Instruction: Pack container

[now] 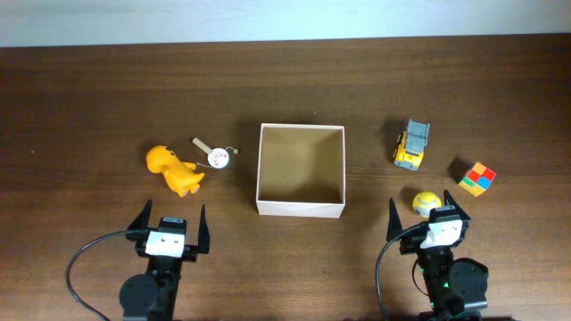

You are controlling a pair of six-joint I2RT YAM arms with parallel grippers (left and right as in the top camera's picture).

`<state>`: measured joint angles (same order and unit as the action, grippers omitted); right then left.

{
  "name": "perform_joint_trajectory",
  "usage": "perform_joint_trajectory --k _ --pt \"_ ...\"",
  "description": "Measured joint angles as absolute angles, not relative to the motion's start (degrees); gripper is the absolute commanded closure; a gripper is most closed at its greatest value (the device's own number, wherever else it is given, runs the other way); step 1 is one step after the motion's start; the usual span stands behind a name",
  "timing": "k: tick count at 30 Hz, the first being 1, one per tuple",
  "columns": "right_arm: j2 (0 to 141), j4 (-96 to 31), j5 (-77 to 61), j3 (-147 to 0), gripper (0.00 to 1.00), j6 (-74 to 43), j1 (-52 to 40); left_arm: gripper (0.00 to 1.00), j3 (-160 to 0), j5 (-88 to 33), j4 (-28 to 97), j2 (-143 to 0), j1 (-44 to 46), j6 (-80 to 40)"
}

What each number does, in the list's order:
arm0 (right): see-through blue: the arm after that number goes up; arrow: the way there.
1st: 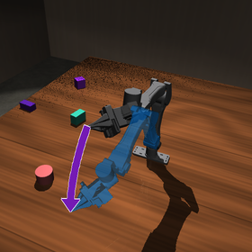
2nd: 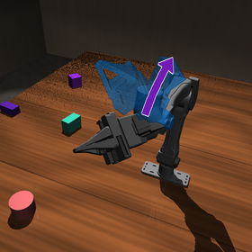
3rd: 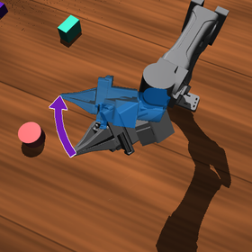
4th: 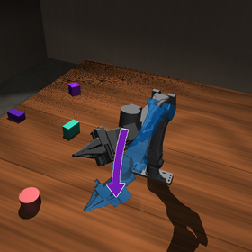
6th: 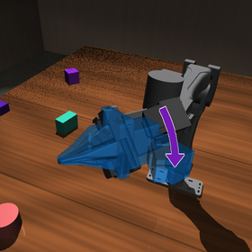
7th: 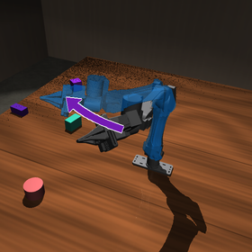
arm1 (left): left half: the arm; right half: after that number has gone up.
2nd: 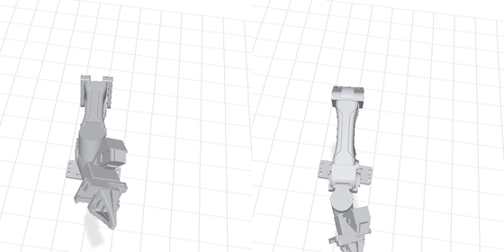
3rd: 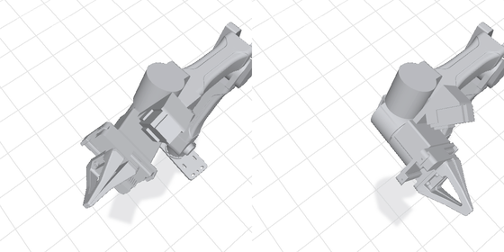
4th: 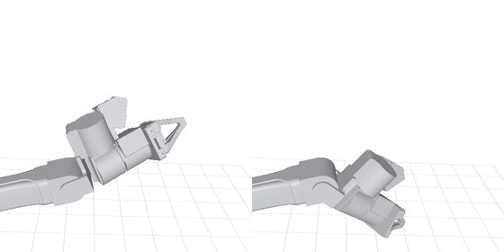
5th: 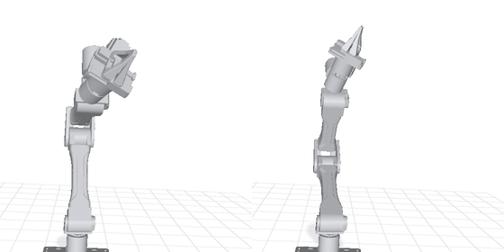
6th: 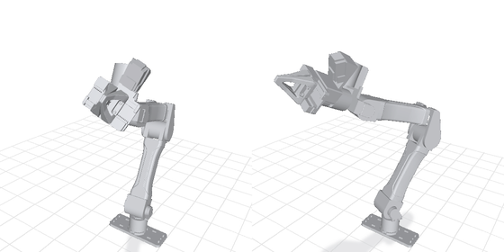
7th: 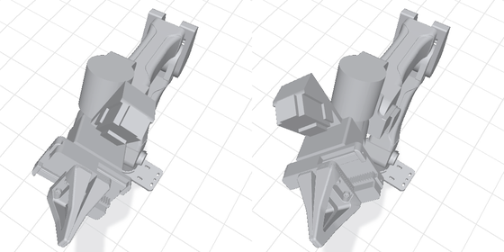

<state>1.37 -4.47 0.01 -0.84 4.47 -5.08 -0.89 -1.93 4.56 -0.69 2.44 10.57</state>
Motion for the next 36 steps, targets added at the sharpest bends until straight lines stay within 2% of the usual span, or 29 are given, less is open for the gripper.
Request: perform_joint_trajectory --k 14,23,29,33,36 --pt "1.5 -4.0 -0.5 -0.8 0.01 4.3 -5.1 0.01 -0.9 -1.9 4.6 -0.7 2.4 10.6" --pt "1.8 -7.8 -2.3 -2.4 0.01 -1.7 -5.1 0.01 -0.9 -1.9 4.6 -0.7 2.4 10.5" --pt "10.8 -19.4 -3.5 -17.0 0.01 -3.0 -5.1 0.01 -0.9 -1.9 4.5 -0.7 2.4 10.5" --pt "23.5 -26.8 -4.0 -31.9 0.02 -3.0 -5.1 0.01 -0.9 -1.9 4.5 -0.7 2.4 10.6" --pt "37.8 -37.5 -4.1 -45.7 0.01 -3.1 -5.1 0.01 -0.9 -1.9 4.5 -0.7 2.4 10.6"
